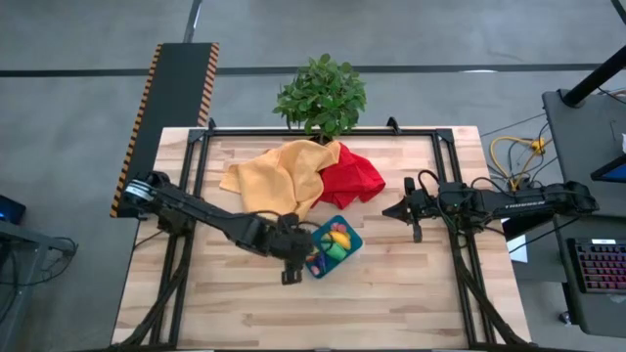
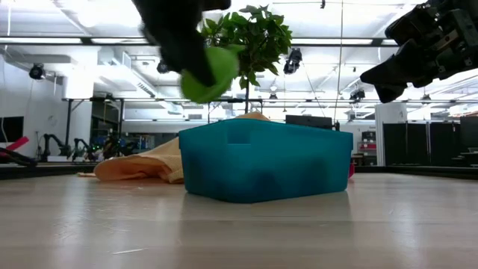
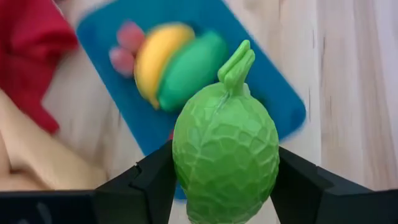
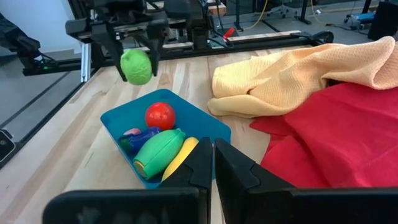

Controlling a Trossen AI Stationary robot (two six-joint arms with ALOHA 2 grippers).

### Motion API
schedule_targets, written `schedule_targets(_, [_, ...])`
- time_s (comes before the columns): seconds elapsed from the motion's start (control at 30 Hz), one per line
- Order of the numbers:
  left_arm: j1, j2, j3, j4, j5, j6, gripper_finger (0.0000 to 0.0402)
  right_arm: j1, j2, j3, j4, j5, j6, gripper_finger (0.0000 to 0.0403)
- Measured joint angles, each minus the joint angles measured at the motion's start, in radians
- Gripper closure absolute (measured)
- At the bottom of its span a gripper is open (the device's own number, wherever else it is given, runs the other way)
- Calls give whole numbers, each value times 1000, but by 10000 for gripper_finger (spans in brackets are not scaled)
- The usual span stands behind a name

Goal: Pick and placing Produce into tupperware
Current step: Put the green melon into the blue bin, then return to Home Position

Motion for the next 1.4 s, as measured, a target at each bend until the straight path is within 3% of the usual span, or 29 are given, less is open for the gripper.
schedule_targets(0.37, [120,3,-26,182,13,57,207,0,0,0,0,0,0,394])
schedule_targets(0.9, [145,74,-23,282,52,78,207,0,0,0,-16,0,0,394])
schedule_targets(1.4, [145,74,-21,326,94,94,138,0,0,0,-16,0,0,394])
